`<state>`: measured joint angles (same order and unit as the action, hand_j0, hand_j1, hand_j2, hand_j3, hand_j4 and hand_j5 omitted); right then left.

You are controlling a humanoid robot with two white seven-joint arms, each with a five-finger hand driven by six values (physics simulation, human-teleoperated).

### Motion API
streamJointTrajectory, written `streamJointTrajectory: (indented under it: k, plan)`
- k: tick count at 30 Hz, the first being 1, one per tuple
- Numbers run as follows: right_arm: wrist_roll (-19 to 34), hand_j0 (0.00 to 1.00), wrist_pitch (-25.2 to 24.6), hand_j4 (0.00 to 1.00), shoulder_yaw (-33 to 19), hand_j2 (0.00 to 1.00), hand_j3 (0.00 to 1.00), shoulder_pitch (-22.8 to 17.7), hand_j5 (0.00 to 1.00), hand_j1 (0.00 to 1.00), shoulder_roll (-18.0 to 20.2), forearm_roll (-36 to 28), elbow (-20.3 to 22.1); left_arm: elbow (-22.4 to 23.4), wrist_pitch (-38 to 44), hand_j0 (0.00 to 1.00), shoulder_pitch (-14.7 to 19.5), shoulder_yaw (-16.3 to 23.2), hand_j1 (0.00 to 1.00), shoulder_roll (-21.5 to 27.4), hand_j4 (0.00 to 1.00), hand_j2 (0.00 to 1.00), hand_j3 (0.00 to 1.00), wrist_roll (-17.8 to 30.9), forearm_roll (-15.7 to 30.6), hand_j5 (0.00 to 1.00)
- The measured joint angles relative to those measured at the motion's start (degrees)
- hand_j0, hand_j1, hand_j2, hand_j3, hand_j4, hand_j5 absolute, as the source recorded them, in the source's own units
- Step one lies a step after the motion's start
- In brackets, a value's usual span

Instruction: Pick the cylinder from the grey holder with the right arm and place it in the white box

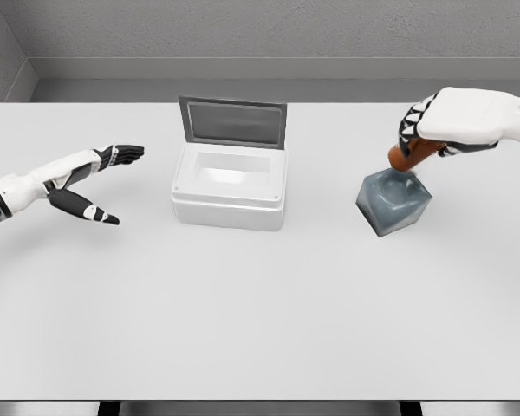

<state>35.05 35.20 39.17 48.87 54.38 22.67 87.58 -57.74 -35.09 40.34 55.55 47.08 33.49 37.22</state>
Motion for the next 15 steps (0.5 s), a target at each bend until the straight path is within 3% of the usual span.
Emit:
streamJointTrajectory:
  k: [15]
  plan:
    - [0.00,0.47,-0.02,0.47,-0.07,0.47,0.47,2.02,0.47,0.47,-6.74,-0.09,-0.39,-0.21,0.00,1.00,-0.08,0.52,1.00,-0.35,1.00,1.00,1.00,0.00,-0.21,1.00]
